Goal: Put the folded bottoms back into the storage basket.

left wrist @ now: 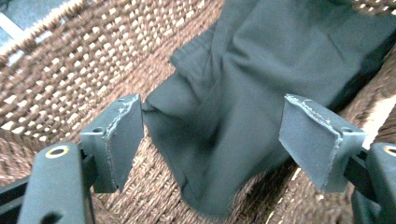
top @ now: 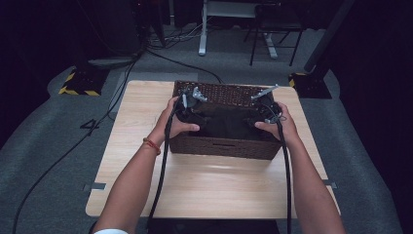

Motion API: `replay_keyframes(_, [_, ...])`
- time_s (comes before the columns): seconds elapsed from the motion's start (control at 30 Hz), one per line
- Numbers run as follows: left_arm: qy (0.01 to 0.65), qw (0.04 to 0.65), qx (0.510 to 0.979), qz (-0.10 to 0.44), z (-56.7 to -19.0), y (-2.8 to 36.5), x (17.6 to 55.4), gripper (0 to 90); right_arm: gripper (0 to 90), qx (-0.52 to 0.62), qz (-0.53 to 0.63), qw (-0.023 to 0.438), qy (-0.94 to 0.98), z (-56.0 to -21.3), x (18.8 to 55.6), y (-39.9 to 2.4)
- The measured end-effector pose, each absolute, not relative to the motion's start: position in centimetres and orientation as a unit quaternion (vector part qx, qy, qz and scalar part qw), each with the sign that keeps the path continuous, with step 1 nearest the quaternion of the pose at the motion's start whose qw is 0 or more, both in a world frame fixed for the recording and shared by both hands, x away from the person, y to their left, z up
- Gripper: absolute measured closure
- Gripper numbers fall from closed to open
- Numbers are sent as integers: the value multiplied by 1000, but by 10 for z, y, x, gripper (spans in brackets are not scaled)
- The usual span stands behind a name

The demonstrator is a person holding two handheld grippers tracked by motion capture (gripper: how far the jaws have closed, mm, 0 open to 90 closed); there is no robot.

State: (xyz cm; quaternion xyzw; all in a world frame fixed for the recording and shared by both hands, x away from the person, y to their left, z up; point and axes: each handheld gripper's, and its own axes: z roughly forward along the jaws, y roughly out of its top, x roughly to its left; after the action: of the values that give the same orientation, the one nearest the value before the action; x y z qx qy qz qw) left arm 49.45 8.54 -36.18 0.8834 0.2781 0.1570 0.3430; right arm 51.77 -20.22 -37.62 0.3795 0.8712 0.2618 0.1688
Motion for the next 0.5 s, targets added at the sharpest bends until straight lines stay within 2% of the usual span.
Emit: replay_keyframes(0.5, [224,369,888,158,-345,73,460,211,227,338,316,186,867,-359,483,-205])
